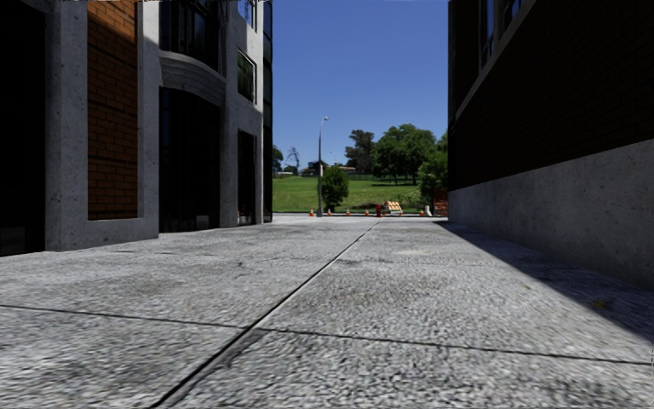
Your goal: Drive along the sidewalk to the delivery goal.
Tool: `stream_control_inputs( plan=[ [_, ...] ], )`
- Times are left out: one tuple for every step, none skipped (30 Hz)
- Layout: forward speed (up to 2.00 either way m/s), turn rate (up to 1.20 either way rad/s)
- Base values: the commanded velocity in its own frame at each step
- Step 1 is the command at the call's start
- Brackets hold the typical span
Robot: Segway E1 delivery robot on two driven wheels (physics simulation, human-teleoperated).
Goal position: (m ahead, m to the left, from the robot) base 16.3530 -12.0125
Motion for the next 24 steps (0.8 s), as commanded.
stream_control_inputs(
  plan=[
    [2.0,-0.32],
    [2.0,-0.32],
    [2.0,-0.32],
    [2.0,-0.32],
    [2.0,-0.32],
    [2.0,-0.32],
    [2.0,-0.32],
    [2.0,-0.32],
    [2.0,-0.32],
    [2.0,-0.32],
    [2.0,-0.32],
    [2.0,-0.32],
    [2.0,-0.32],
    [2.0,-0.32],
    [2.0,-0.32],
    [2.0,-0.32],
    [2.0,-0.32],
    [2.0,-0.32],
    [2.0,-0.32],
    [2.0,-0.32],
    [2.0,-0.32],
    [2.0,-0.32],
    [2.0,-0.32],
    [2.0,-0.32]
  ],
)
